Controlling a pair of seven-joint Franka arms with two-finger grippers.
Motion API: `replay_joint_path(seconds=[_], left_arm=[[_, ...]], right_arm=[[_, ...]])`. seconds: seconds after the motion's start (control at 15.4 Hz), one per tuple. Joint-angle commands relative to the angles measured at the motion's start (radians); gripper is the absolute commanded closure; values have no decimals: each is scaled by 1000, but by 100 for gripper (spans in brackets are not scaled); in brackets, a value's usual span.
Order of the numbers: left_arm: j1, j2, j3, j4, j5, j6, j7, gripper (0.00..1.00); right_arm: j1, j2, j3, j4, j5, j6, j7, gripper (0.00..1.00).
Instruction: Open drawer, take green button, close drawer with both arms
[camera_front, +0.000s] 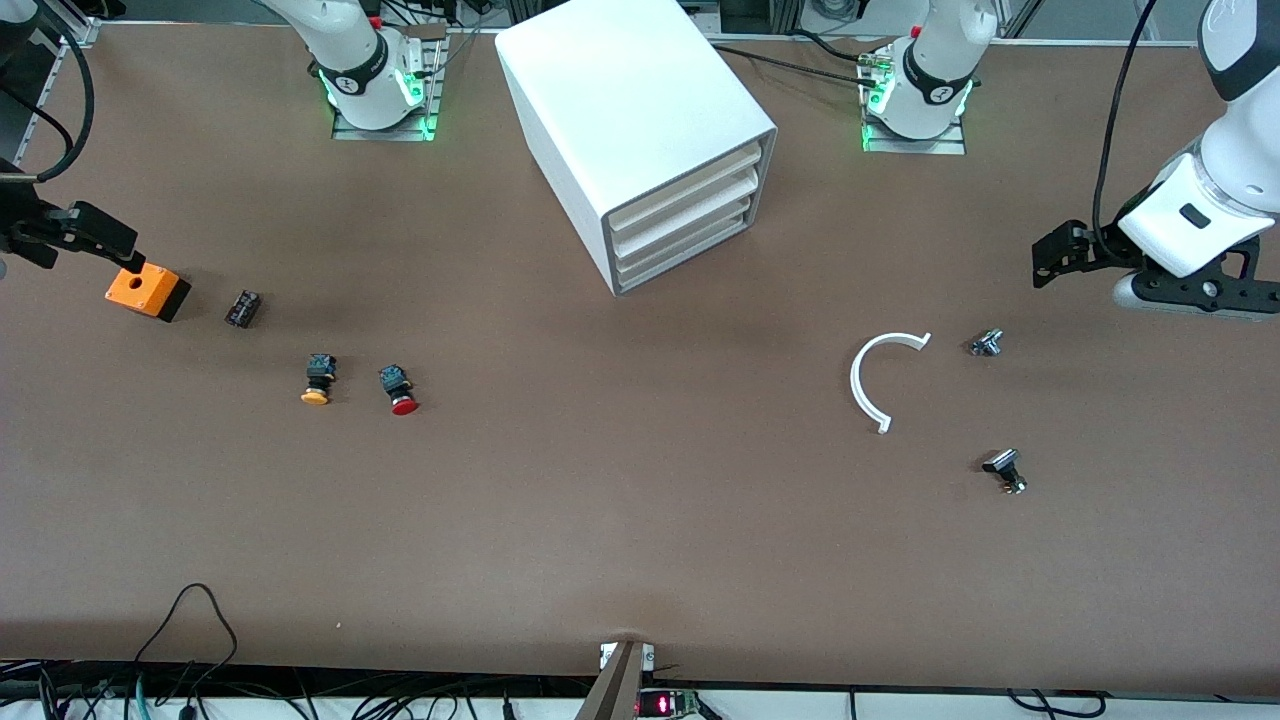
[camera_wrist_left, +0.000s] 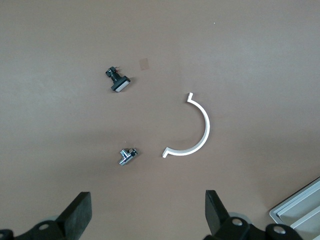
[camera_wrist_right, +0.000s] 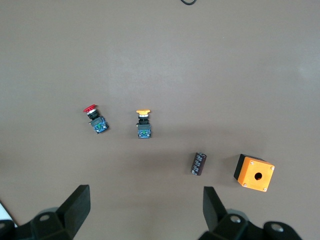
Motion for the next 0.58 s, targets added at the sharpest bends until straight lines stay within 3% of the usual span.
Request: replay_joint_path(seconds=[0.0,0.52], left_arm=[[3,11,-2,25,-15,-16,22,0],[3,15,-4,40,-18,-22,8,0]], right_arm=[[-1,-8,0,-12,-11,11,-1,0],[-1,-8,0,-12,-10,6,-1,0]])
